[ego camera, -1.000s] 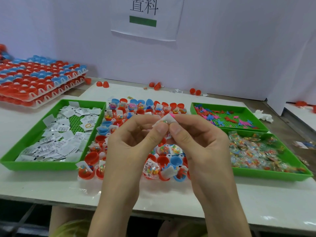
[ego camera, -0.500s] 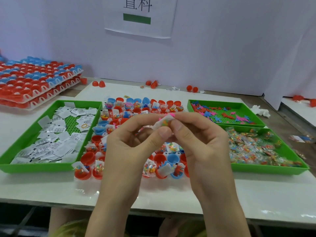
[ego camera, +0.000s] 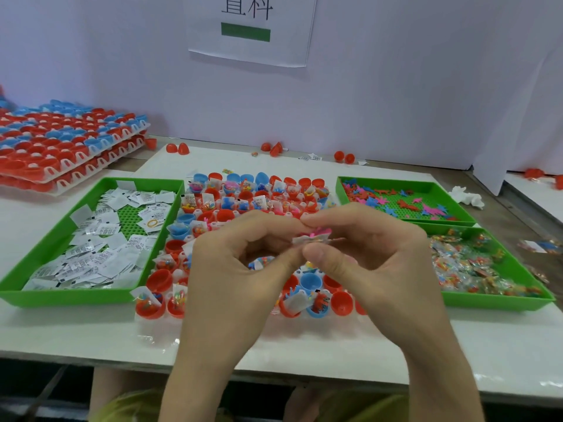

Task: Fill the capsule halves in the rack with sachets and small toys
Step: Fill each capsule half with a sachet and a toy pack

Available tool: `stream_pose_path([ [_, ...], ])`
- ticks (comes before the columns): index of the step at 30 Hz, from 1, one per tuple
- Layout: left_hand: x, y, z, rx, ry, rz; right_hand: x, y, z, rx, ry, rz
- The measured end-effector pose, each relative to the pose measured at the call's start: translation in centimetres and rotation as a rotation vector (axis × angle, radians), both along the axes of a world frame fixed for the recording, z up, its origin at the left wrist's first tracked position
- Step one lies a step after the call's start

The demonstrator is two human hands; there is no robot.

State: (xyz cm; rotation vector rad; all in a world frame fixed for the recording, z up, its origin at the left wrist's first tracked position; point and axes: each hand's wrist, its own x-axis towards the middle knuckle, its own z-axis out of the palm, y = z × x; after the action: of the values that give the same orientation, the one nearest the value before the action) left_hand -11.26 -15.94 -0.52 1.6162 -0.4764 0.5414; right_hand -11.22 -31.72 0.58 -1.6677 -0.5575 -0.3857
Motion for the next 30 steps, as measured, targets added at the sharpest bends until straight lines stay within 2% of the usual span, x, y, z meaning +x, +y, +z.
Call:
stream_pose_path([
  [8, 0.0, 0.2, -0.1, 0.166, 0.031, -0.054, 0.1, -1.9, -0.2, -0.007, 0.035, 0.012],
  [15, 0.0, 0.3, -0.2, 0.117, 0.066, -0.088, 0.1, -2.7, -0.1, -0.037, 0.011, -0.06],
  [17, 0.0, 0.2, -0.1, 0.11, 0.068, -0.085, 0.1, -3.2, -0.2, -0.135, 0.002, -0.114],
  [19, 0.0, 0.3, -0.1, 0.061, 0.061, -0.068, 0.2, -3.8, -0.5, -0.331, -0.004, -0.2],
  [23, -0.1, 0.8, 0.2, -0.064, 0.047, -0.017, 0.5, -4.7, -1.2, -0.577, 0.114, -0.238],
  [30, -0.1, 1.5, 0.1, -0.096, 0.061, 0.02, 1.3, -4.7, -2.2, -0.67, 0.252, -0.186],
])
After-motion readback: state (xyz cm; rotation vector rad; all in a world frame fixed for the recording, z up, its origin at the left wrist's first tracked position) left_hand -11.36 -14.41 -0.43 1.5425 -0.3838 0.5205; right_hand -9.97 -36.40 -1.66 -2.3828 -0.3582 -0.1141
